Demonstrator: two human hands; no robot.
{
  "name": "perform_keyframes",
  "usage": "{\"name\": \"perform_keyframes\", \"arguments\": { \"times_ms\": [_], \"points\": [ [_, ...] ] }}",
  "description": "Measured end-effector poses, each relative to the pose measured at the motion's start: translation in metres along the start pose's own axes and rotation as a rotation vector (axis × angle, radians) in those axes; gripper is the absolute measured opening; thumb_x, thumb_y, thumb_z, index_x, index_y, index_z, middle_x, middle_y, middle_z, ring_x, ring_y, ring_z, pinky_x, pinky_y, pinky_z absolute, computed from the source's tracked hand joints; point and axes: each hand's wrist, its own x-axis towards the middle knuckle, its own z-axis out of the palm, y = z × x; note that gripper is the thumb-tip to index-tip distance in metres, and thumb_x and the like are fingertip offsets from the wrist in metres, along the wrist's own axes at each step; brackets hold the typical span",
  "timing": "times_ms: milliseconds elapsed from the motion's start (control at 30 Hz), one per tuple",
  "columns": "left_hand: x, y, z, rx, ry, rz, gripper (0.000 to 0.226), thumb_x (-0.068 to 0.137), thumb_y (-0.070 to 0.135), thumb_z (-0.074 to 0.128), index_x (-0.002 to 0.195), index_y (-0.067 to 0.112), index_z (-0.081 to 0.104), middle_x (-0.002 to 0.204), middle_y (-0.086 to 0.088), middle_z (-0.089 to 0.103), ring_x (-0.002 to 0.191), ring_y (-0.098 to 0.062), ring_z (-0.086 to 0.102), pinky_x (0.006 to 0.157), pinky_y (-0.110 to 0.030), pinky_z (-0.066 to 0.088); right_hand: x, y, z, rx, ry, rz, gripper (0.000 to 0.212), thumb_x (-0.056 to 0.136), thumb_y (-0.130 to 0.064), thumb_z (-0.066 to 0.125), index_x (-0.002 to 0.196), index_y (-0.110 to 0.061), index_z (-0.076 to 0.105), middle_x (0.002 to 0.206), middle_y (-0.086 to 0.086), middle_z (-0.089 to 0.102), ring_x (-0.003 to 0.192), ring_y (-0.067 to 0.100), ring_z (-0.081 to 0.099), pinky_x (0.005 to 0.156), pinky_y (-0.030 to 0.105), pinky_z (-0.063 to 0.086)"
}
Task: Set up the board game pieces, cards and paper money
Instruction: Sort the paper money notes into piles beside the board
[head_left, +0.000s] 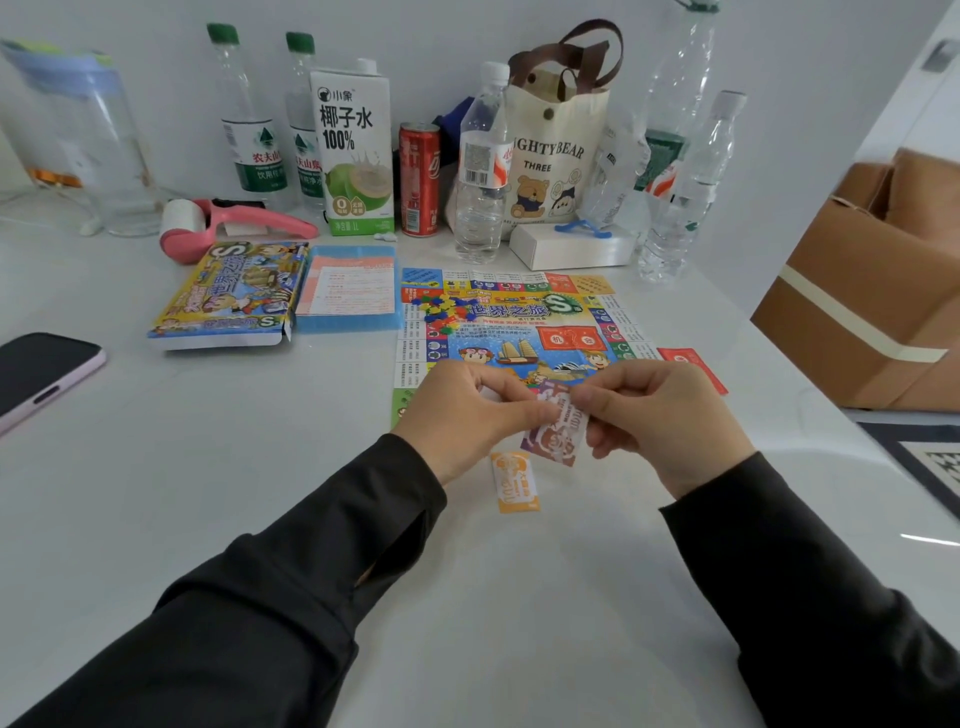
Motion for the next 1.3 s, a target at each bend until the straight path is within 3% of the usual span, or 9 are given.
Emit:
{"name": "perform_keyframes", "arguments": {
  "times_ms": [200,400,667,833,933,1067,1133,1300],
  "points": [
    [0.003,-0.003,-0.002,0.011,-0.047,-0.066,0.01,0.081,0.018,0.068,0.072,0.012,0.069,0.062,-0.009,0.055,0.037,-0.006,0.035,0.037,-0.017,0.031,0.001,-0.001,-0.005,0.066,0.014,0.049,0.014,0.08,0.001,0.064,0.069,-0.006,0.067,0.05,0.008,0.064,0.039,0.013,0.058,0.045,0.019,0.052],
    [0.008,-0.006,-0.009,-0.039,0.096,-0.087,0.015,0.083,0.015,0.066,0.068,0.013,0.066,0.05,0.0,0.056,0.033,-0.005,0.038,0.035,-0.015,0.034,0.004,0.002,-0.013,-0.02,0.08,-0.005,0.018,0.081,0.004,0.064,0.069,-0.009,0.066,0.048,0.004,0.063,0.04,0.011,0.058,0.047,0.021,0.054],
    [0.016,-0.016,-0.026,-0.143,0.247,-0.093,0.017,0.086,0.015,0.063,0.07,0.011,0.064,0.058,-0.005,0.06,0.034,-0.008,0.038,0.037,-0.015,0.032,0.001,0.007,0.008,-0.23,-0.17,0.004,0.024,0.08,0.008,0.064,0.065,-0.011,0.066,0.045,0.0,0.06,0.039,0.008,0.054,0.044,0.018,0.048],
    [0.023,-0.024,-0.047,-0.218,0.356,-0.111,0.011,0.087,0.011,0.061,0.077,0.009,0.063,0.055,0.0,0.058,0.033,-0.007,0.035,0.036,-0.017,0.03,-0.004,0.008,0.053,-0.504,-0.147,-0.221,0.015,0.076,-0.008,0.072,0.066,-0.019,0.069,0.061,-0.01,0.062,0.056,0.002,0.055,0.056,0.011,0.043],
    [0.024,-0.026,-0.051,-0.256,0.376,-0.134,0.008,0.087,0.011,0.06,0.08,0.01,0.063,0.059,-0.002,0.058,0.034,-0.006,0.035,0.035,-0.016,0.03,-0.003,0.017,0.067,-0.763,-0.089,-0.379,0.003,0.08,-0.018,0.07,0.077,-0.016,0.069,0.072,-0.009,0.057,0.074,0.007,0.047,0.064,0.017,0.031],
    [0.024,-0.026,-0.046,-0.189,0.355,-0.11,0.012,0.088,0.013,0.06,0.077,0.011,0.063,0.061,-0.004,0.058,0.033,-0.006,0.035,0.036,-0.016,0.031,0.001,0.027,0.061,-0.864,0.01,-0.522,0.018,0.075,-0.022,0.075,0.088,-0.012,0.069,0.082,-0.006,0.051,0.086,0.015,0.042,0.075,0.023,0.028],
    [0.023,-0.026,-0.044,-0.151,0.339,-0.1,0.012,0.089,0.014,0.059,0.078,0.01,0.064,0.062,-0.005,0.058,0.031,-0.005,0.035,0.037,-0.016,0.031,-0.001,0.027,0.054,-0.837,0.03,-0.52,0.02,0.073,-0.022,0.076,0.09,-0.014,0.069,0.083,-0.007,0.051,0.086,0.014,0.043,0.077,0.023,0.029],
    [0.022,-0.025,-0.042,-0.12,0.351,-0.072,0.012,0.088,0.014,0.06,0.077,0.011,0.064,0.063,-0.005,0.059,0.033,-0.006,0.035,0.038,-0.017,0.033,-0.012,0.033,0.032,-0.851,-0.104,-0.442,0.014,0.075,-0.025,0.074,0.087,-0.019,0.072,0.085,-0.01,0.051,0.088,0.01,0.042,0.077,0.022,0.03]
  ]
}}
